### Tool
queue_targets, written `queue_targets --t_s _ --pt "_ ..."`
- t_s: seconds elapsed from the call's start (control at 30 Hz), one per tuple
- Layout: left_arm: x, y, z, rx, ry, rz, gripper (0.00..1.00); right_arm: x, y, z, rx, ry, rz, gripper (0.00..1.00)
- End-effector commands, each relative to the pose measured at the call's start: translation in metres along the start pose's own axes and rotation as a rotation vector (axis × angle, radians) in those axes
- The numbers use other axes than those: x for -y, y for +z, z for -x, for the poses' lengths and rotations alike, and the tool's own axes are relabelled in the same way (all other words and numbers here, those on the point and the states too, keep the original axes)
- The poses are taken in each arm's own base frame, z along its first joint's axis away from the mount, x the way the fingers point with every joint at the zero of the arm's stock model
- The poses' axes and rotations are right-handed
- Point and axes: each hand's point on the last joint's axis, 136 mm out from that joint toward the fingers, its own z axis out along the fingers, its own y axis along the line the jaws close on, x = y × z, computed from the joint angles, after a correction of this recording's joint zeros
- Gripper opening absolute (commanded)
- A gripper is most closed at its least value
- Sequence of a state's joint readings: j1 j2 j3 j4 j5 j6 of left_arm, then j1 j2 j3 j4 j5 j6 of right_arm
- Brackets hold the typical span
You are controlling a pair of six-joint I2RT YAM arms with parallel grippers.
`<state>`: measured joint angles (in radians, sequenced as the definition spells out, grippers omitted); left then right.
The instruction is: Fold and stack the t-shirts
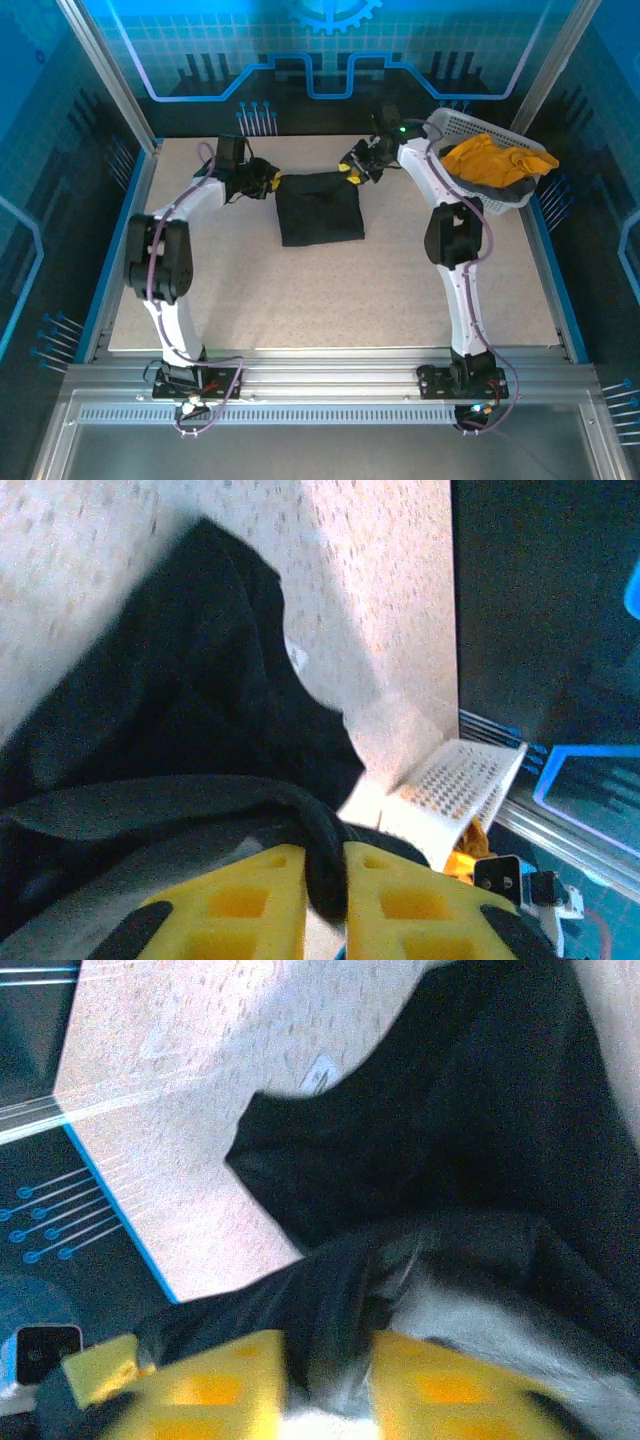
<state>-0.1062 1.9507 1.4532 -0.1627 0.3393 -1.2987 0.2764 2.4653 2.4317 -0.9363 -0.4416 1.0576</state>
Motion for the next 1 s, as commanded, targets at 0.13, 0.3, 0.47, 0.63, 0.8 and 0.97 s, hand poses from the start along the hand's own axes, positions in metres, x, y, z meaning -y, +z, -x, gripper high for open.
queue_targets --t_s 0.13,0.3,0.47,0.63,0.8,0.97 --pt "0.039 -0.024 0.015 0.080 0.146 -0.153 0.57 0.004 -0.026 0.013 -0.014 -0.115 0.000 0.54" --pt "-0.003 -0.056 -0.038 0.025 0.091 -0.120 0.53 0.012 -0.073 -0.036 0.059 -0.210 0.026 0.53" --pt "-0.049 -0.049 -0.139 -0.105 -0.004 -0.029 0.55 0.048 -0.093 -0.093 0.079 -0.249 0.067 0.54" --pt "-0.064 -0.009 -0.192 -0.085 -0.120 0.023 0.69 0.071 -0.124 -0.122 0.125 -0.256 0.136 0.59" --pt "-0.056 0.049 -0.207 -0.034 -0.192 0.017 0.75 0.085 -0.149 -0.137 0.140 -0.267 0.154 0.60" --pt "-0.080 0.098 -0.201 0.030 -0.283 0.082 0.68 0.097 -0.169 -0.144 0.163 -0.244 0.167 0.60"
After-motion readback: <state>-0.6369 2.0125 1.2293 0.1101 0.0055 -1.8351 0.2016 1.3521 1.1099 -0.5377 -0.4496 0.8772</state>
